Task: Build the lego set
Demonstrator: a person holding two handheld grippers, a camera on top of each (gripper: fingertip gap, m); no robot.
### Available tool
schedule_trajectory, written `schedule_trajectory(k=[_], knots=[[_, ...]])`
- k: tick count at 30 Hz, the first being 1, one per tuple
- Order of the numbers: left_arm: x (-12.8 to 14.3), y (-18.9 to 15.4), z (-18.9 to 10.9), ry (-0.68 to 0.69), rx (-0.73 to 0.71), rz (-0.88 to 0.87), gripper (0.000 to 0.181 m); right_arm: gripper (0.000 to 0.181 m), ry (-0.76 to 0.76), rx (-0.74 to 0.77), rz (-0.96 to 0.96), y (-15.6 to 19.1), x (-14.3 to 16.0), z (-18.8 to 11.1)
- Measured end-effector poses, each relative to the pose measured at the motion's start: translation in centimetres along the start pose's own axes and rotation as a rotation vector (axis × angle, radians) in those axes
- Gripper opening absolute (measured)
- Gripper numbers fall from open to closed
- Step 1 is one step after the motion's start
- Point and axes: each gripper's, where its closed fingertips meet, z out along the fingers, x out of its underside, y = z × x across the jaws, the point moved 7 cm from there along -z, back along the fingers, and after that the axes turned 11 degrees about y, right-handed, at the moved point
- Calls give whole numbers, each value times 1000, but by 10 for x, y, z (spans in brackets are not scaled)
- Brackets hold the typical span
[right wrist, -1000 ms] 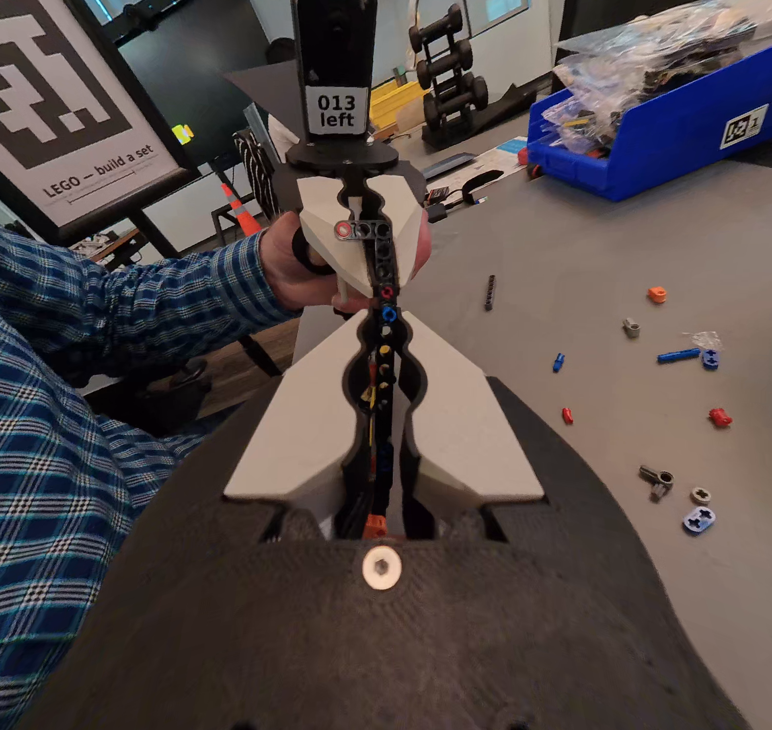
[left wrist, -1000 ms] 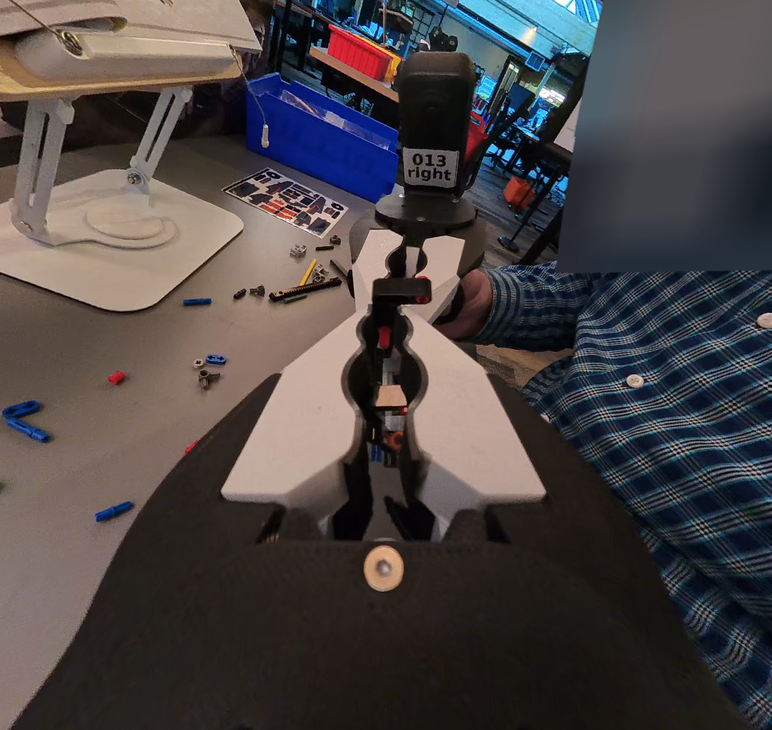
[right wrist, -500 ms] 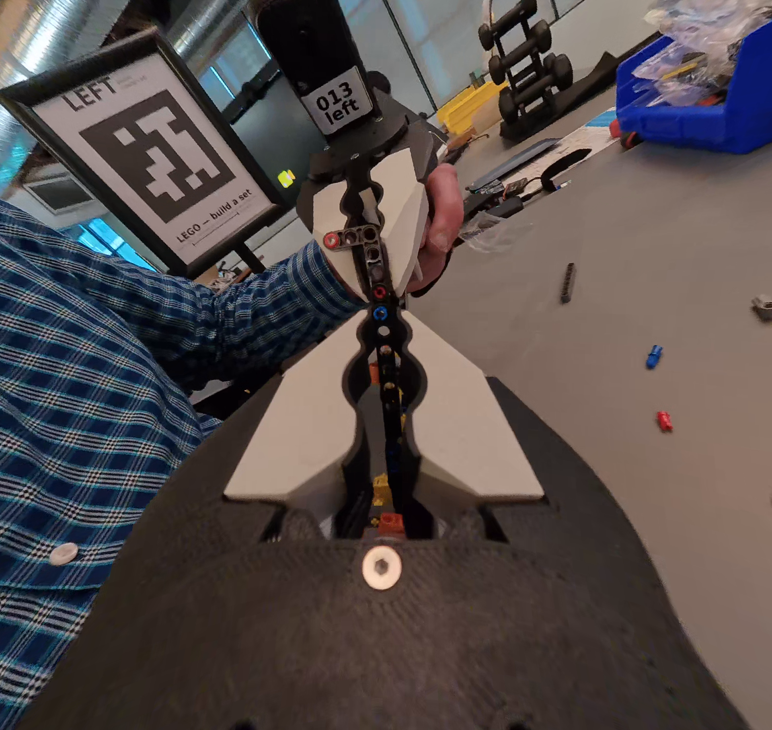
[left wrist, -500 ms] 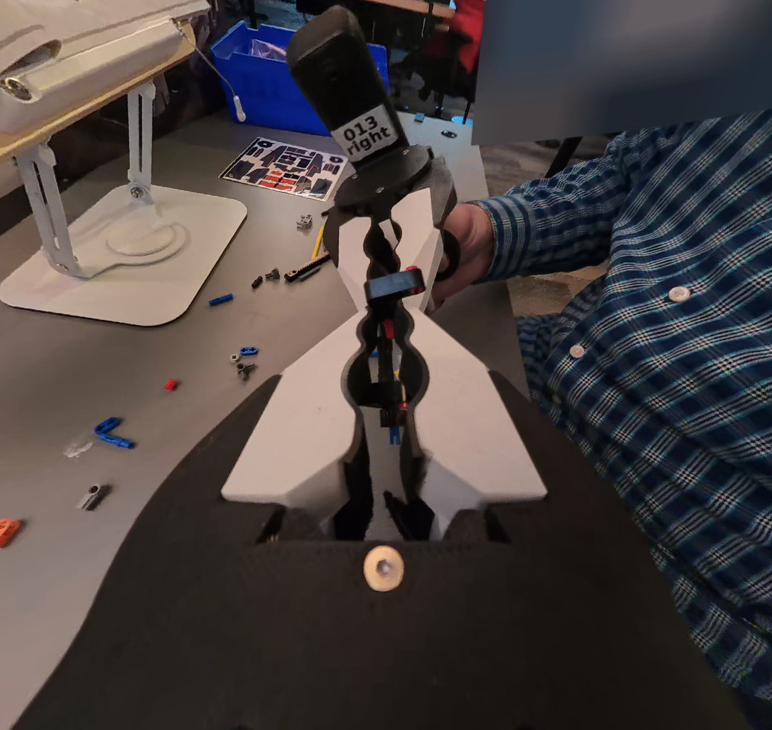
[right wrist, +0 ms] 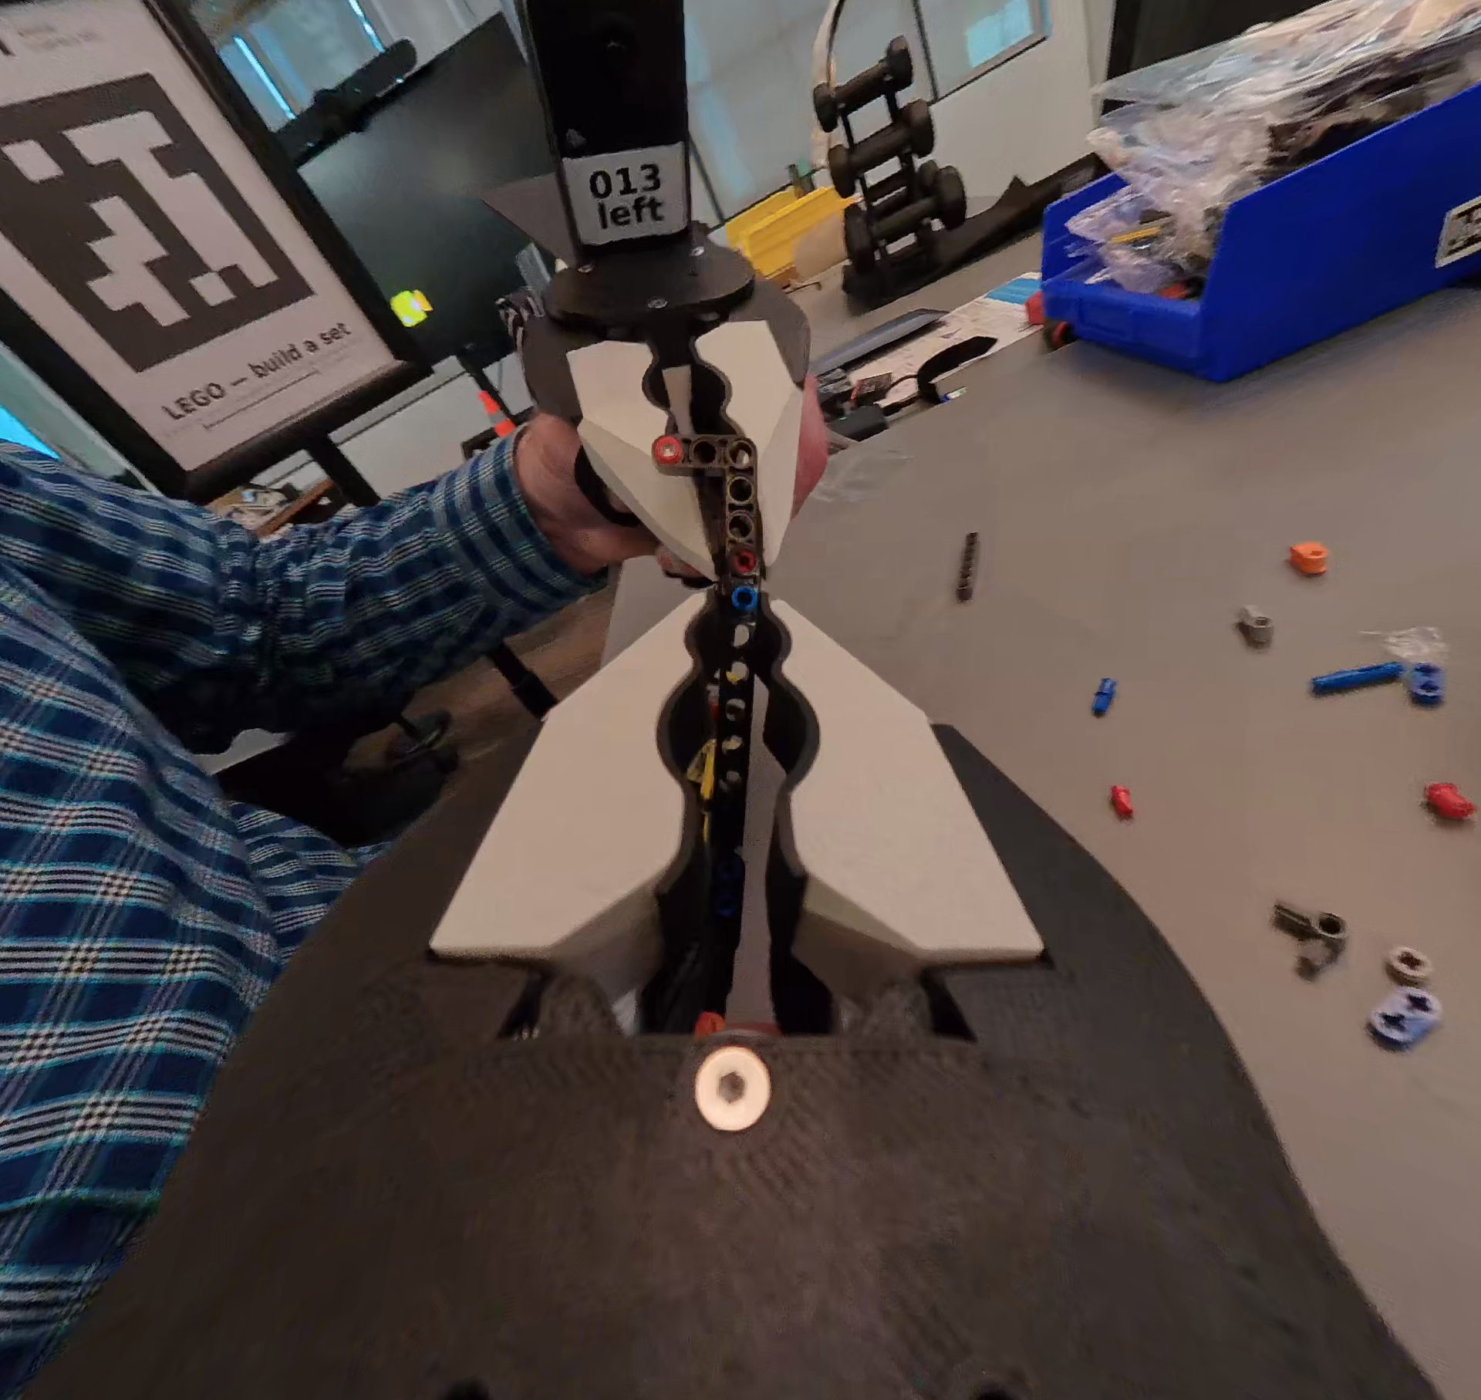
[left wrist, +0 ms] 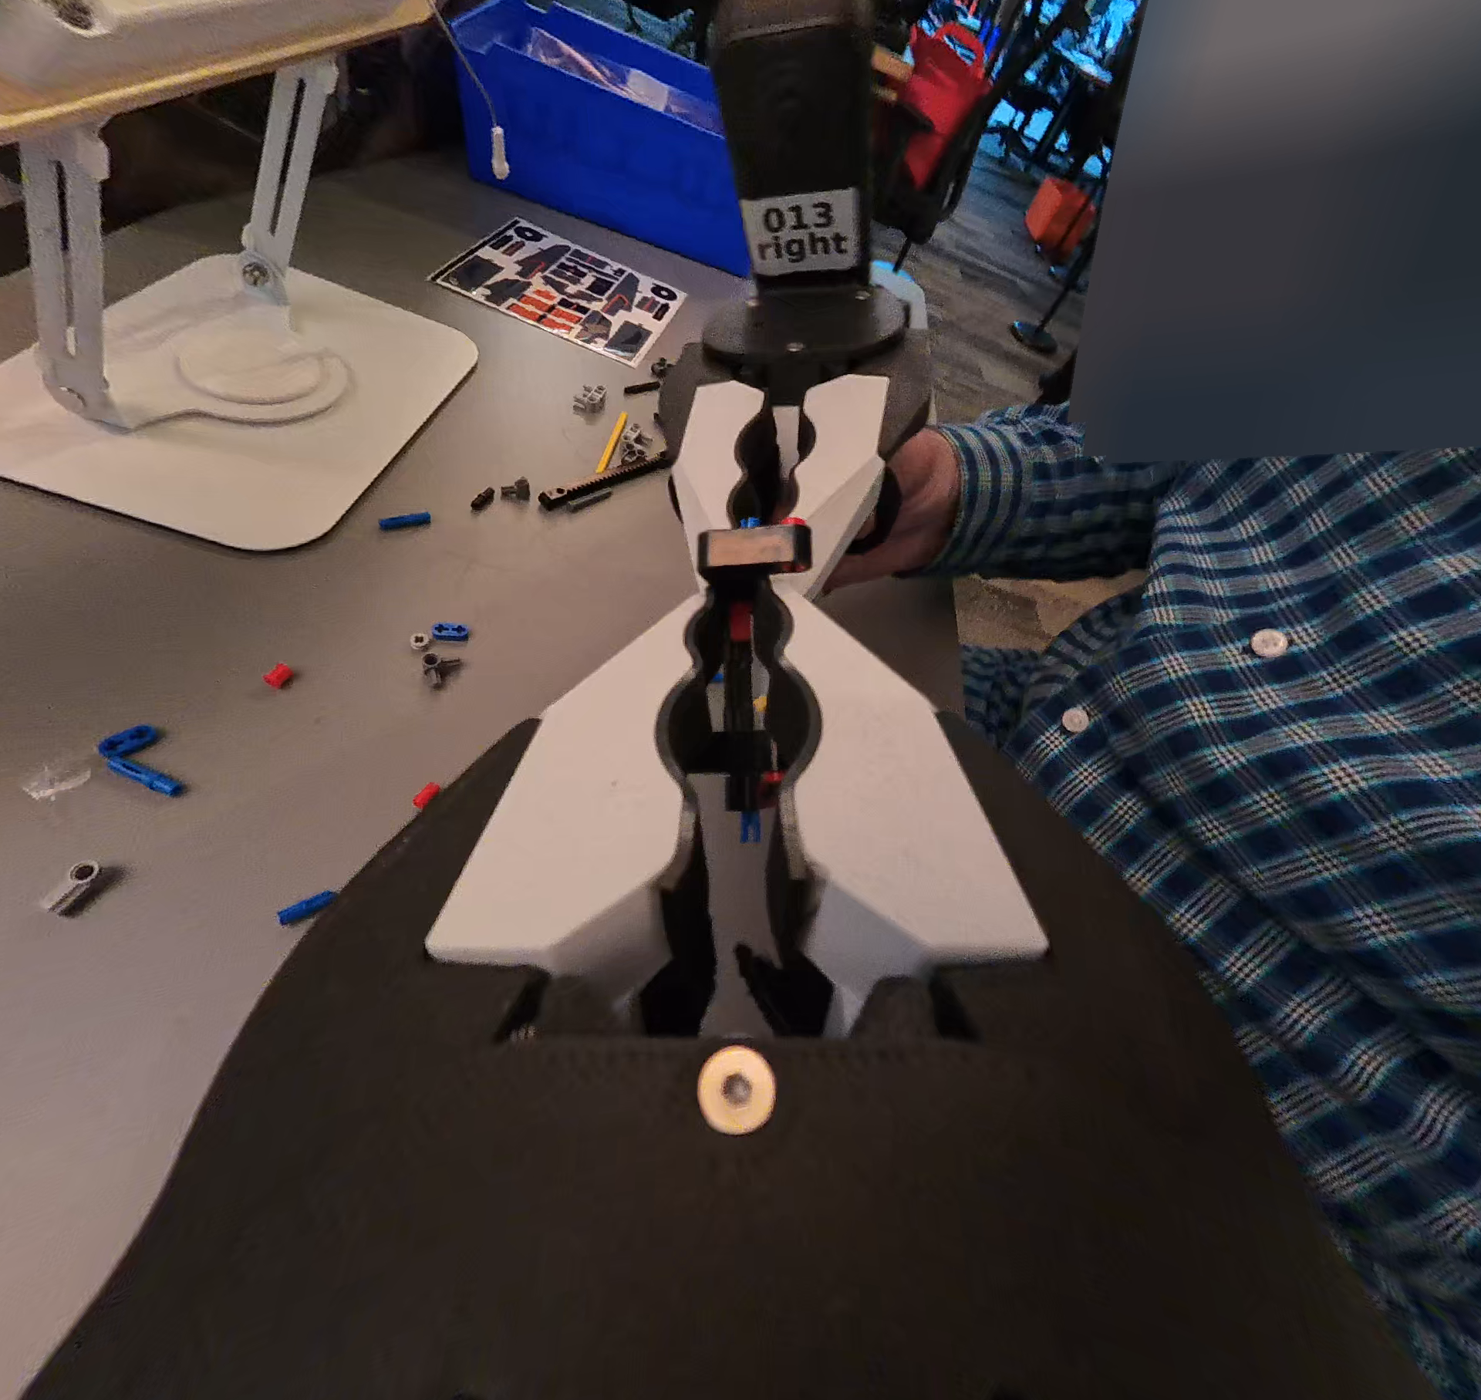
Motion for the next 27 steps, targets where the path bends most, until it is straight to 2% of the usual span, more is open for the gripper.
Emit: schedule_trajectory(k=[5, 6, 9, 13, 23, 27], knots=[[6, -4, -4, 59, 19, 88, 5, 4, -13, -144, 51, -1, 2, -6], [6, 2, -9, 25, -1, 60, 5, 4, -42, -158, 76, -6, 1, -12], [4, -3, -1, 14, 46, 54, 6, 5, 12, -130, 27, -2, 3, -8], [3, 3, -10, -7, 22, 24, 6, 4, -11, -128, 56, -9, 4, -13], [3, 5, -4, 18, 19, 1, 6, 5, 41, -100, 58, -11, 1, -11], [5, 14, -7, -43, 20, -68, 5, 5, 49, -127, 76, -11, 2, -8]])
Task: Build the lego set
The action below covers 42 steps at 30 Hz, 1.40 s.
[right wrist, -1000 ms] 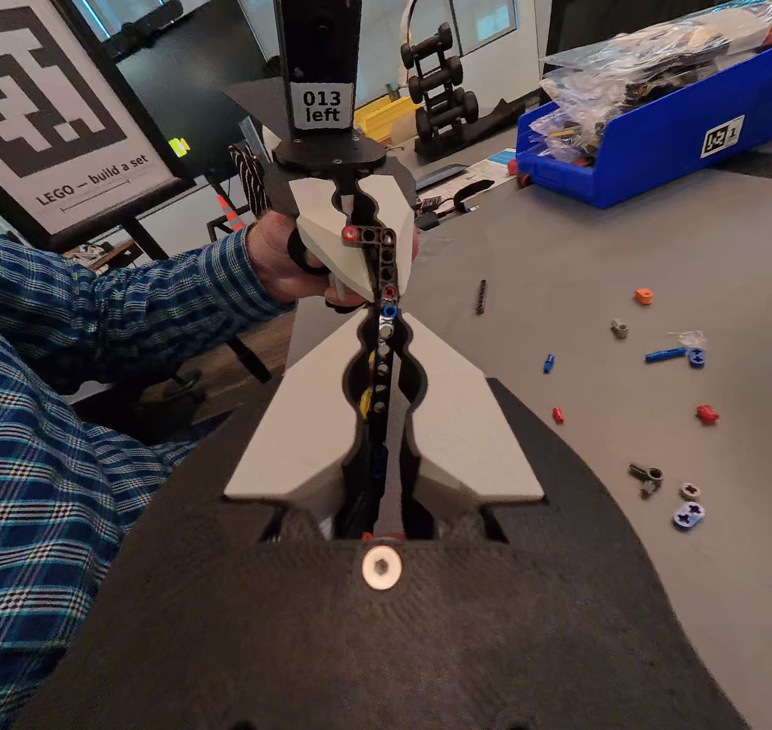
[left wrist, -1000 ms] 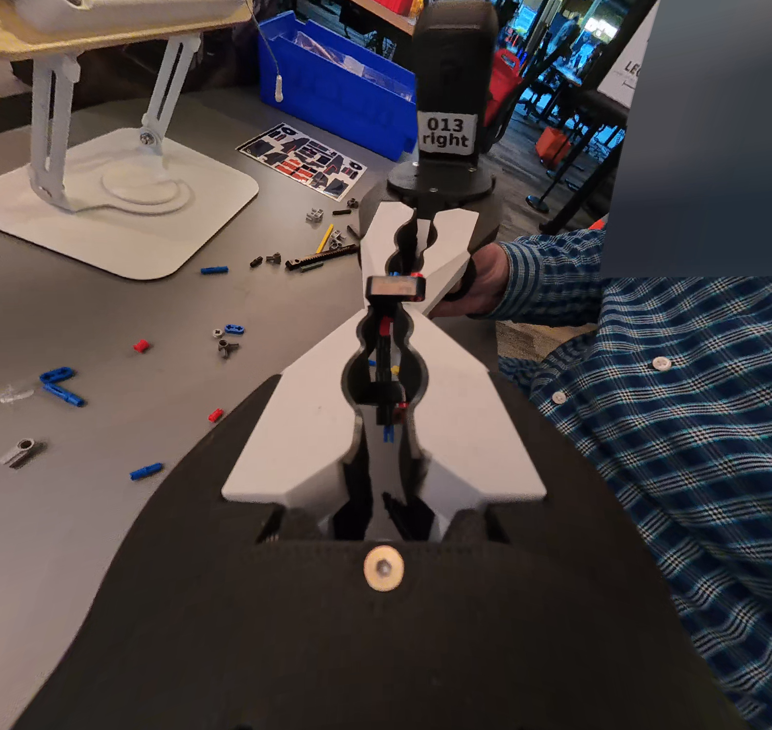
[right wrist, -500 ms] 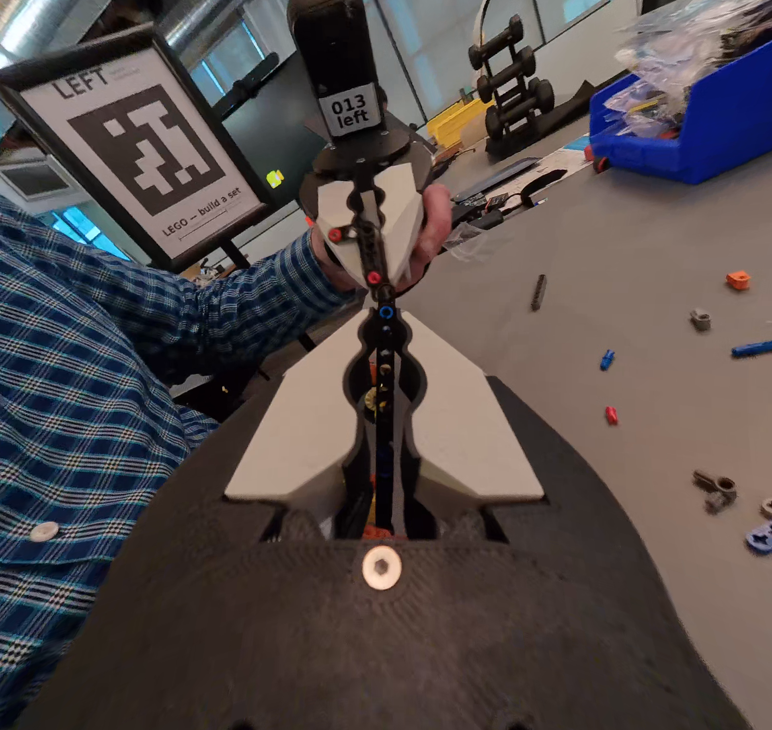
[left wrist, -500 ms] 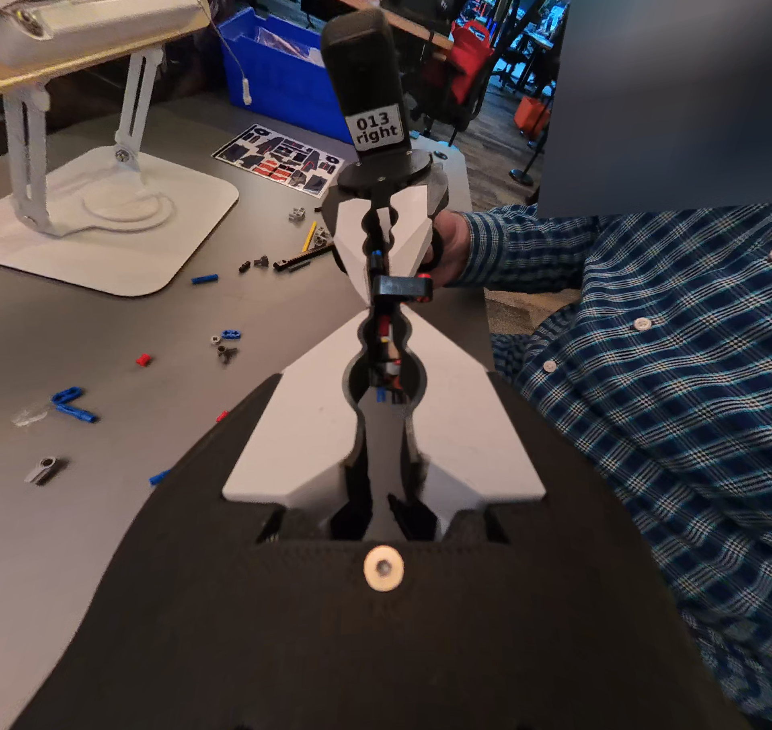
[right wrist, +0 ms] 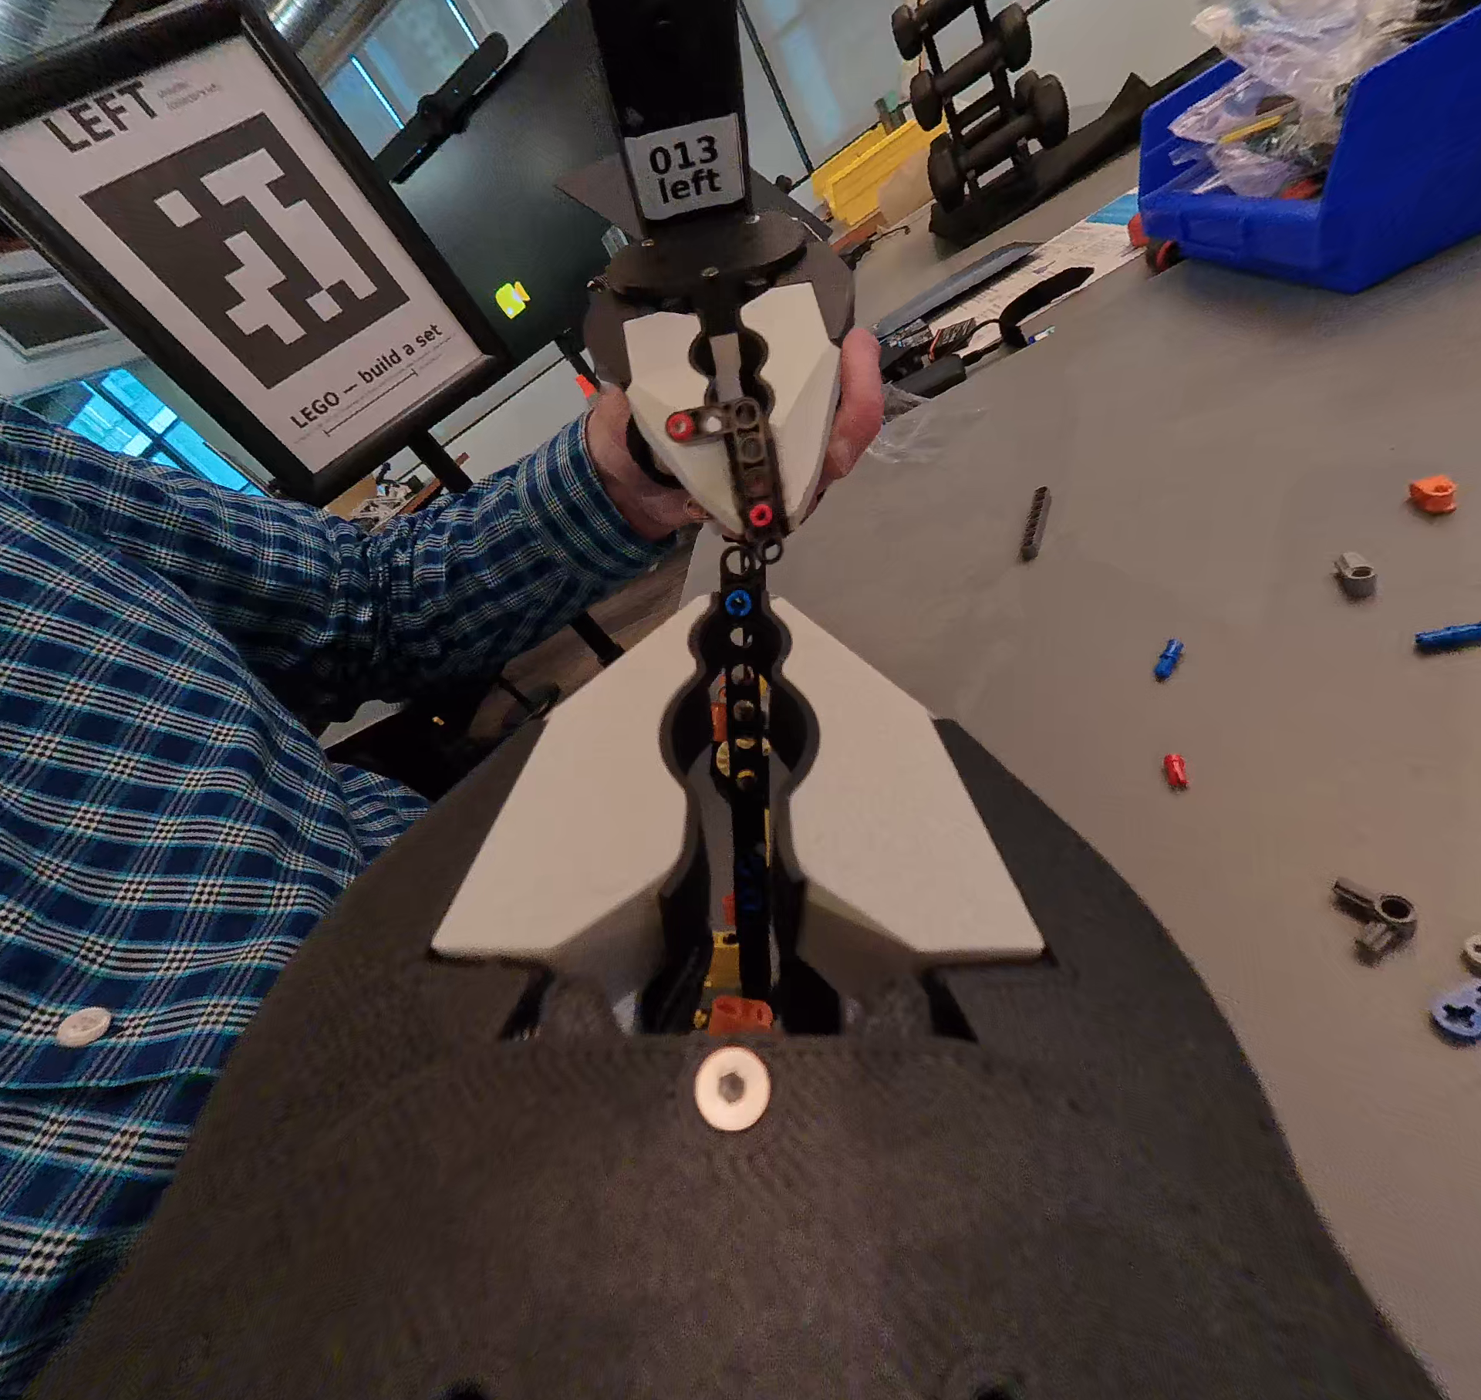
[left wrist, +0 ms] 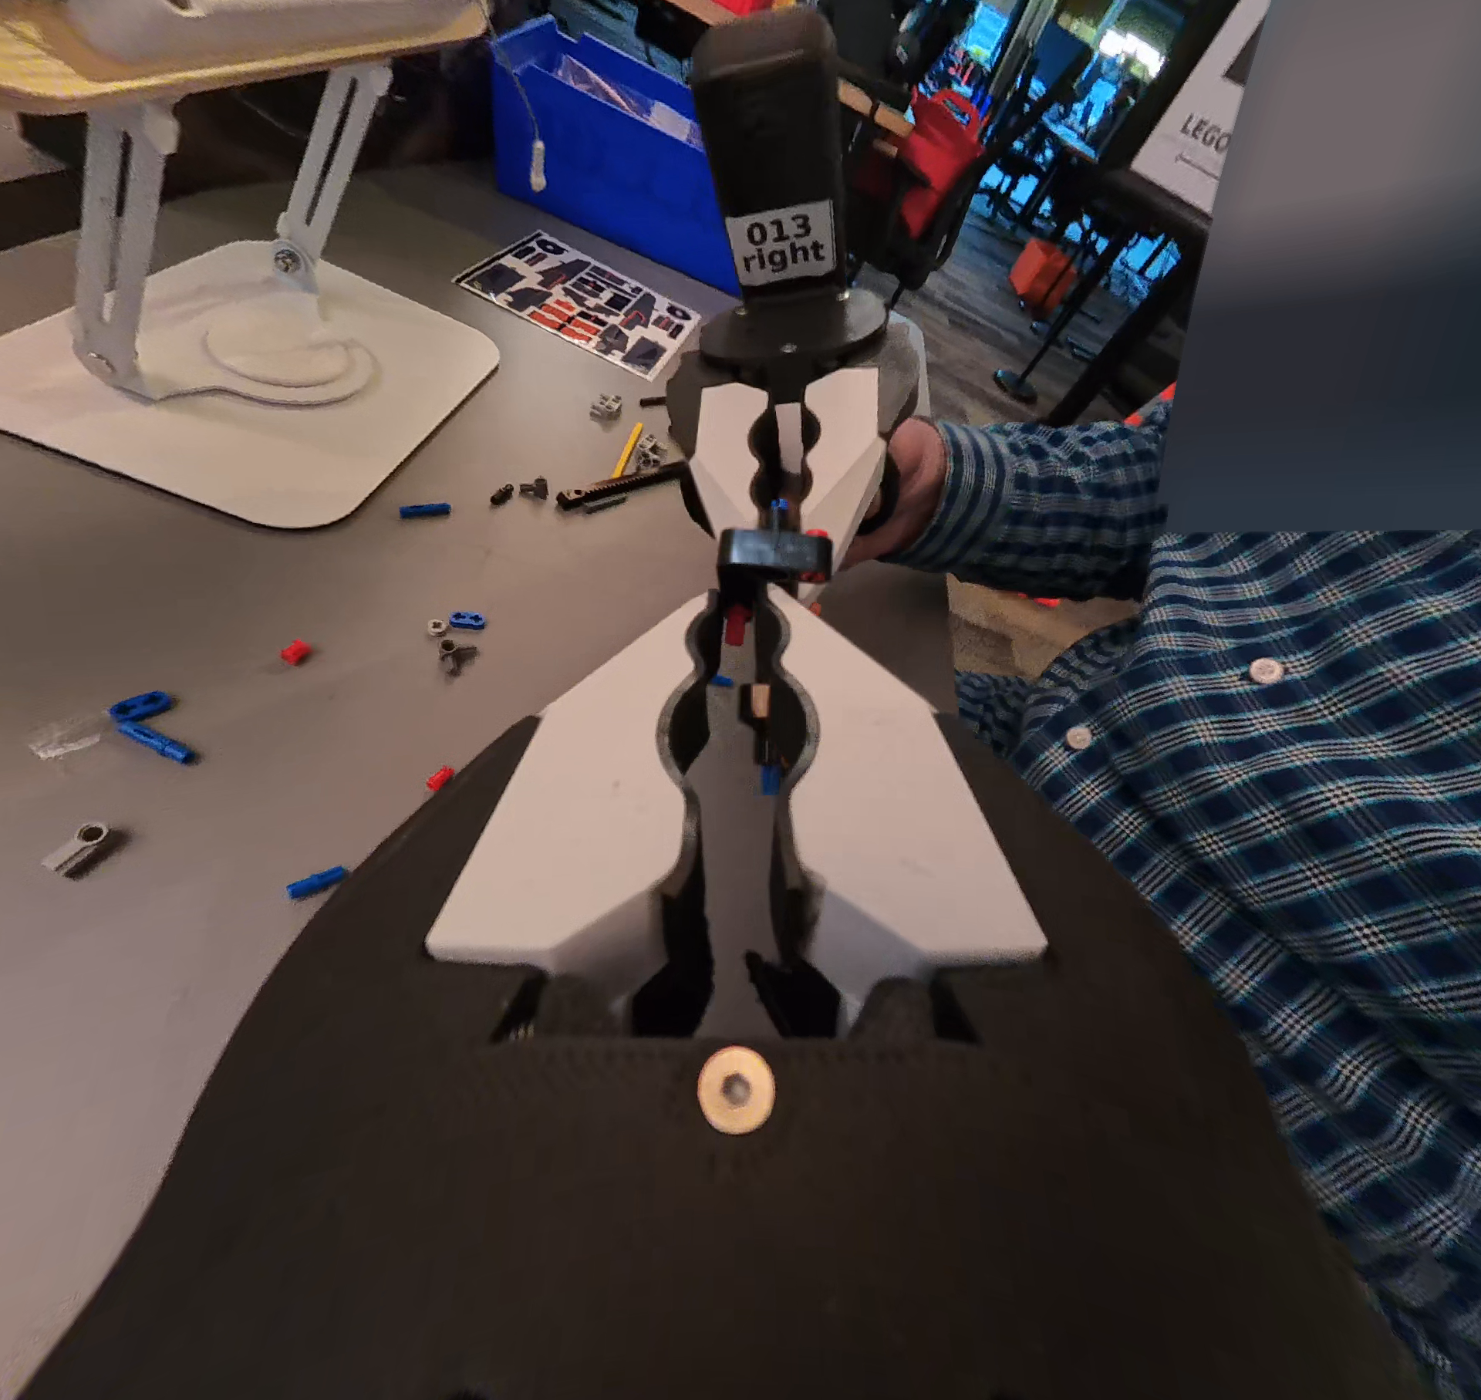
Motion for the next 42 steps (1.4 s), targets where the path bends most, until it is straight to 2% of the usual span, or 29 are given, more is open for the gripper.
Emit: schedule_trajectory(k=[4, 8, 11, 21, 23, 25, 30, 36, 37, 40, 42], knots=[[0, 0, -1, -14, 49, -34, 5, 4, 2, -28, 41, -6, 2, 0], [9, 6, 4, 24, 29, -63, 6, 5, 1, -54, 82, -12, 4, 1], [15, 12, 2, 1, 28, -107, 5, 5, 4, -58, 144, -21, 7, 2], [48, 34, 12, 37, 52, -250, 5, 9, 164, 12, 360, -49, 33, 23], [52, 37, 14, 51, 57, -263, 5, 23, 209, 69, 365, -53, 38, 25], [56, 40, 16, 76, 34, -272, 5, 29, 253, 127, 360, -58, 42, 26], [62, 42, 20, 101, 33, -289, 5, 64, 364, 185, 306, -61, 49, 29], [66, 43, 28, 135, 23, -288, 5, 76, 489, 282, 154, -56, 57, 28], [67, 44, 29, 146, 14, -287, 5, 73, 507, 297, 134, -55, 58, 28], [69, 44, 32, 161, 10, -283, 5, 94, 521, 303, 128, -53, 55, 27], [69, 43, 32, 162, 5, -282, 5, 93, 508, 297, 125, -54, 54, 24]])
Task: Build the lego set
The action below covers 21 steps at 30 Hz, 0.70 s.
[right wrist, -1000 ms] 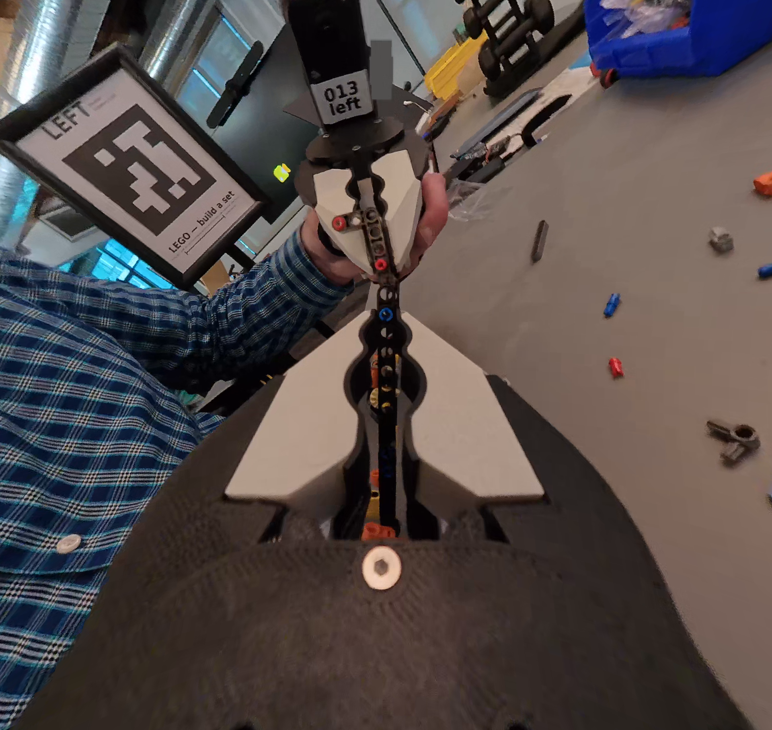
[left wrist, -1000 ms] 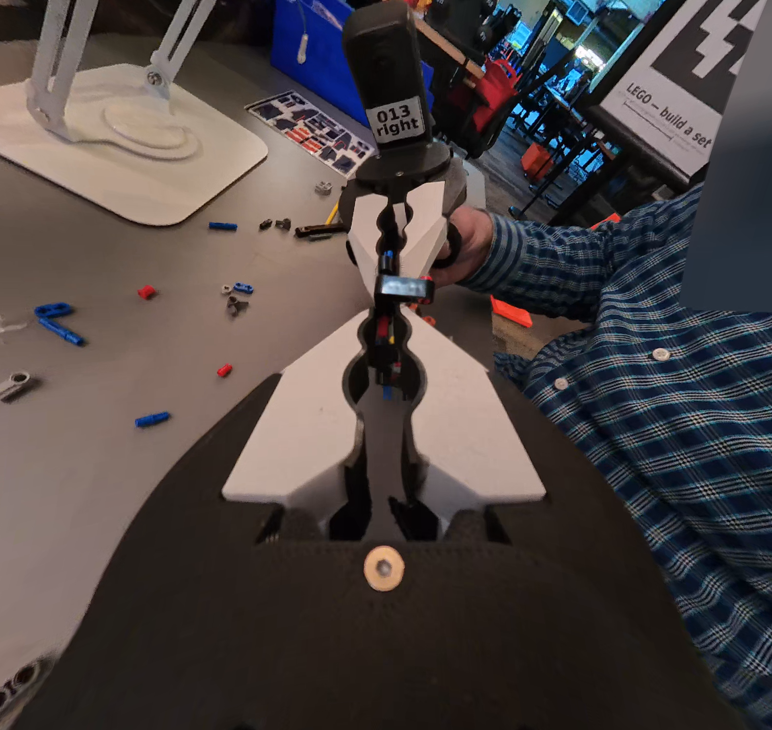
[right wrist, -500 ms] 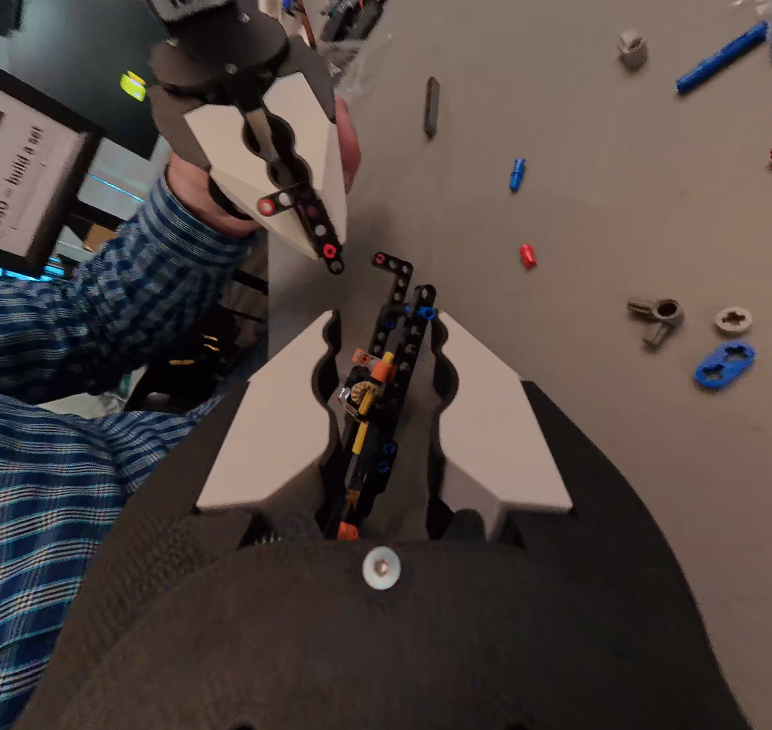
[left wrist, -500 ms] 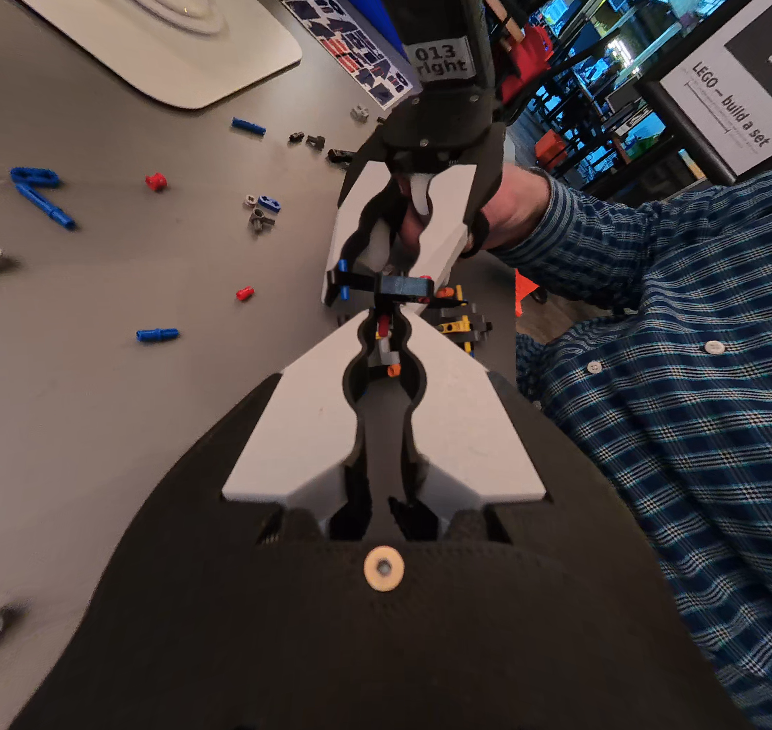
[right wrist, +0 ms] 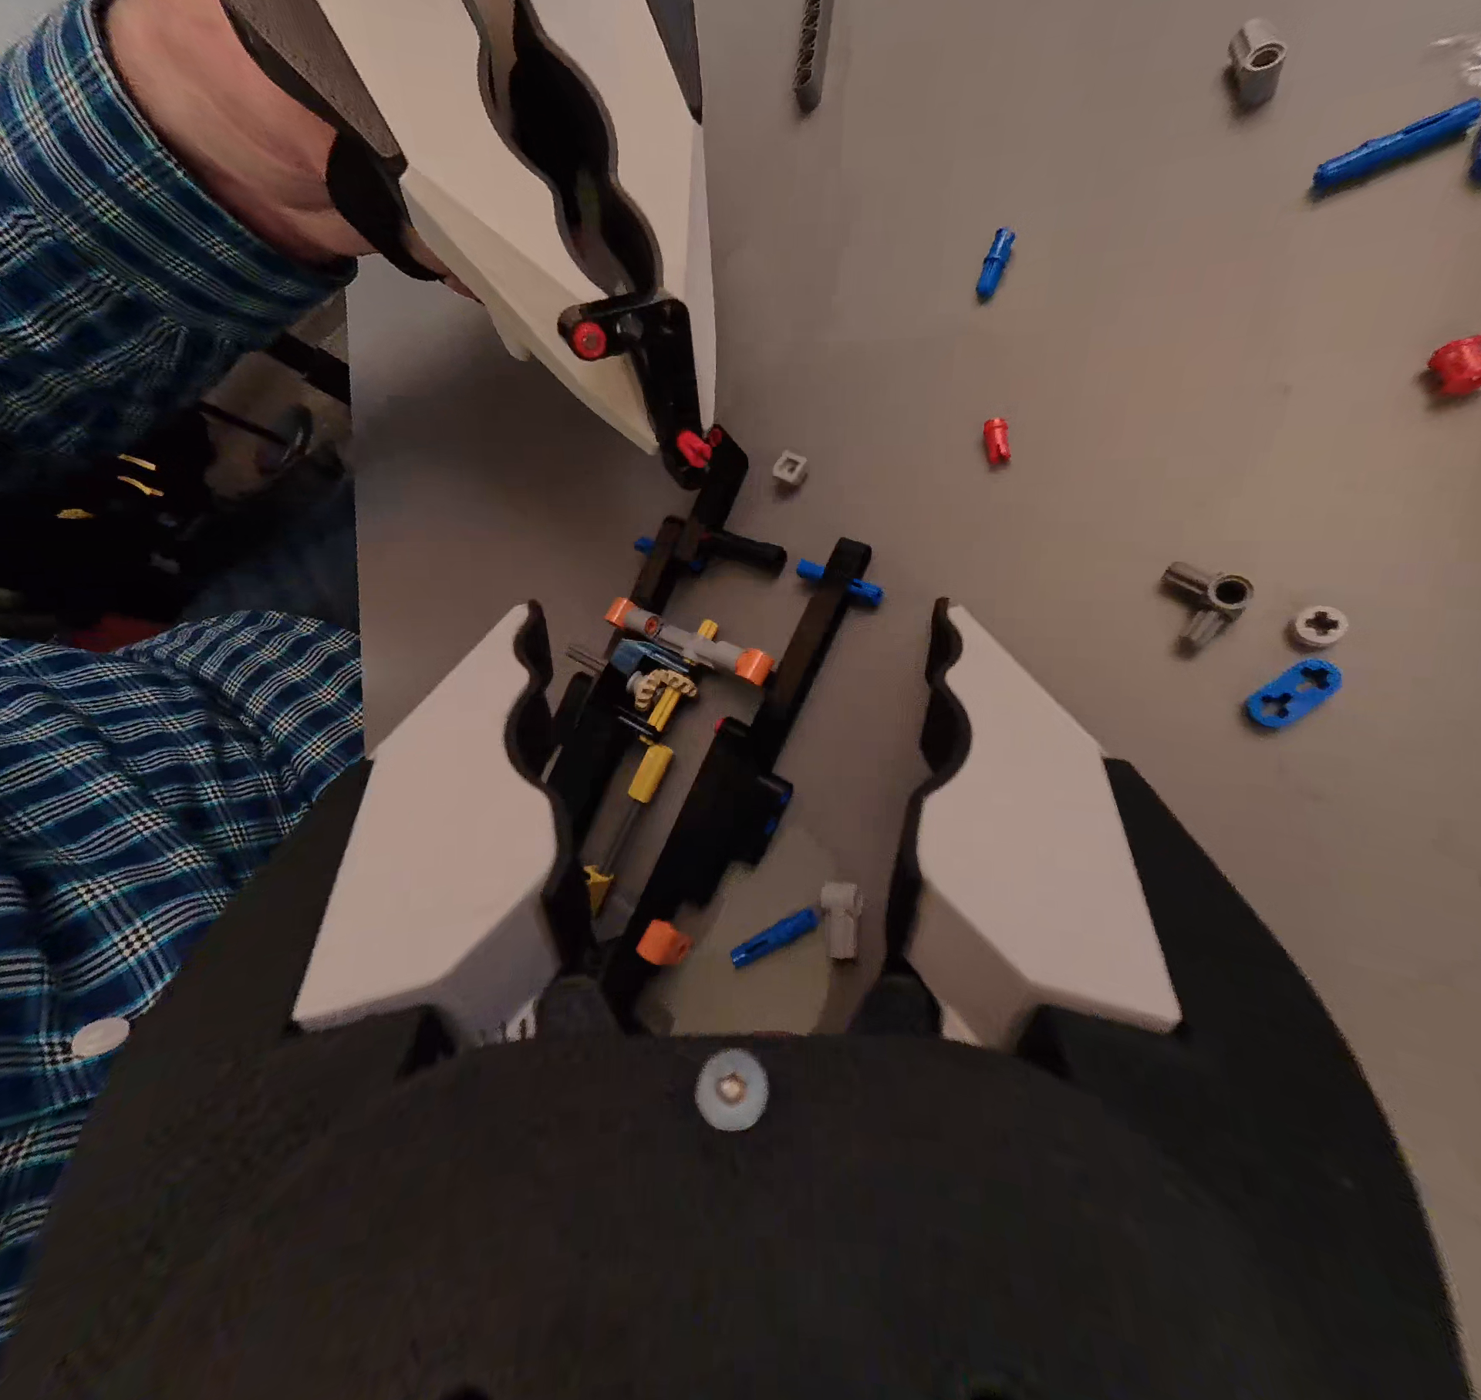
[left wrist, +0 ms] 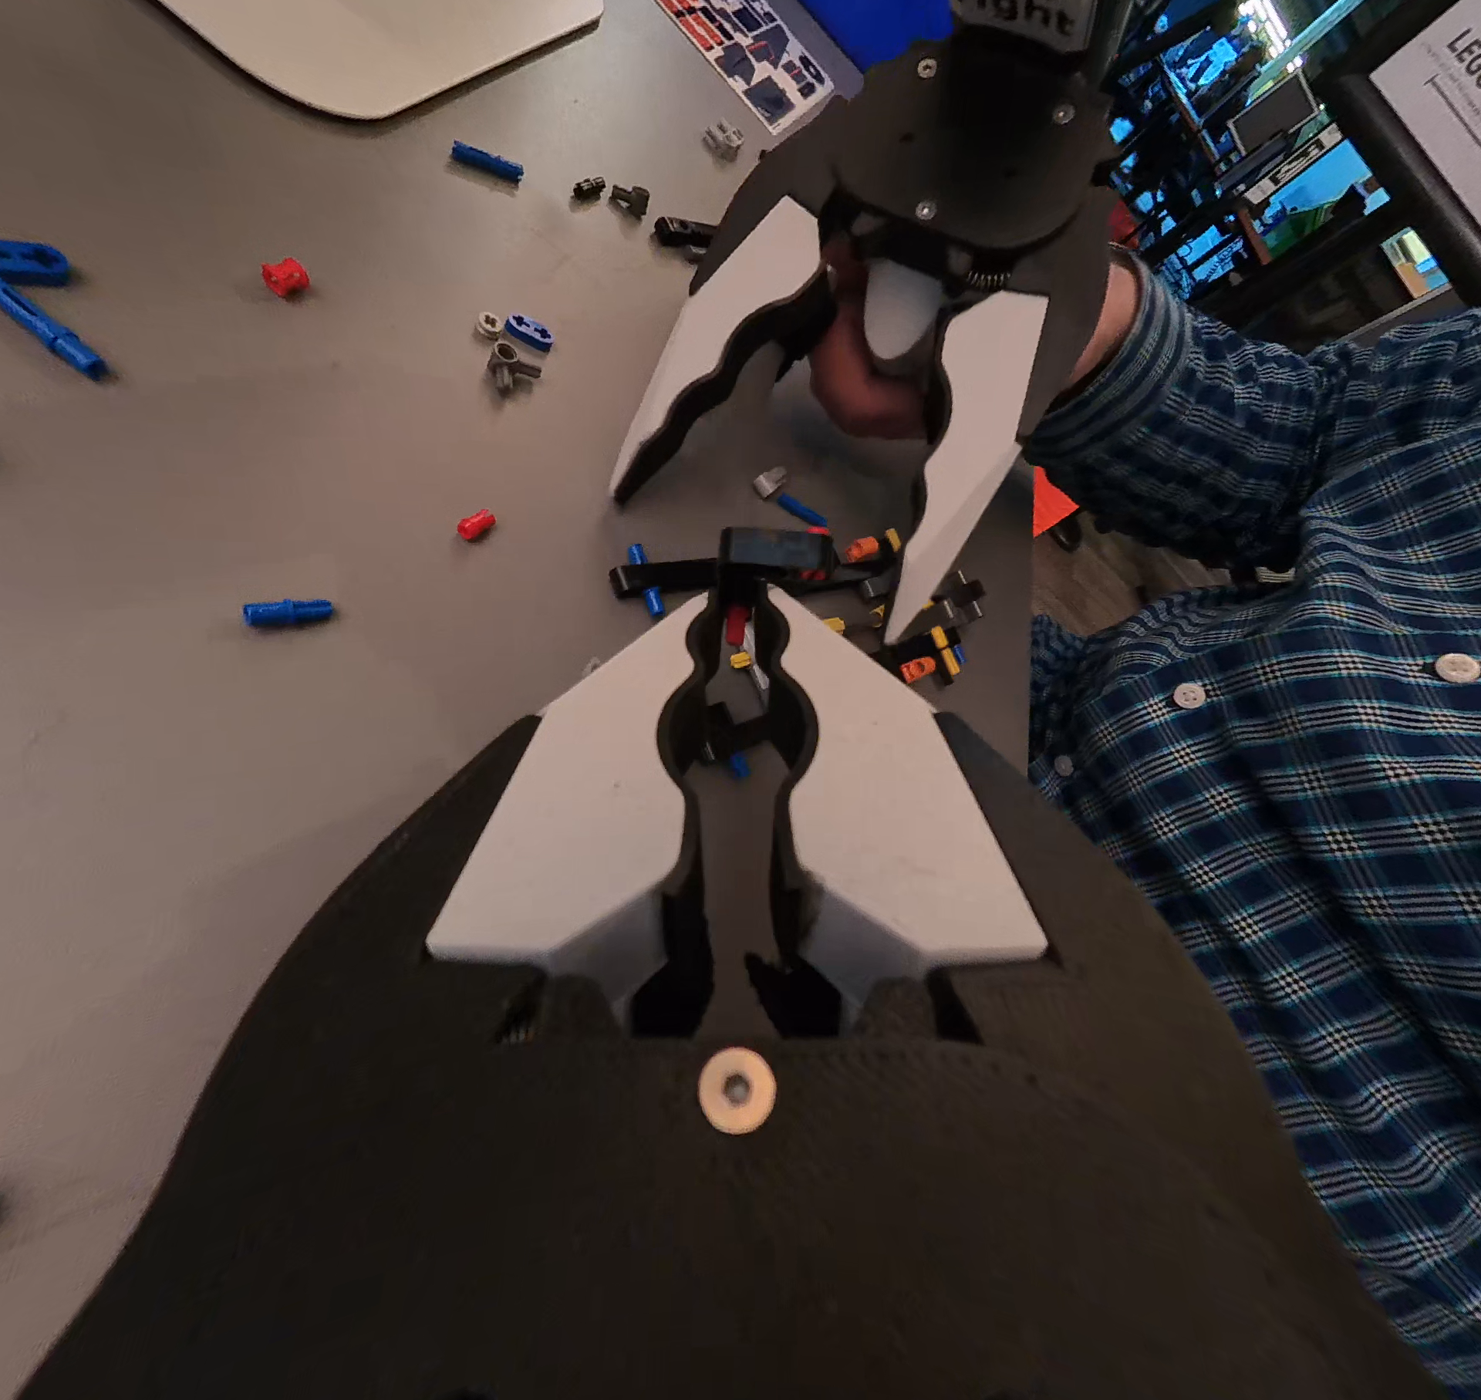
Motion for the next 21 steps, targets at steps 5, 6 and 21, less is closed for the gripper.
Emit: schedule_trajectory(k=[5, 6, 21], knots=[[1, 0, -3, 22, -29, -19, 5, 59, -28, 15, -48, 1, 2, -16], [2, 2, -5, 30, -47, -26, 5, 51, -27, 33, -60, 0, 3, -18], [27, 9, -24, 134, -98, -155, 6, 33, -20, 102, -102, -4, 1, -27]])
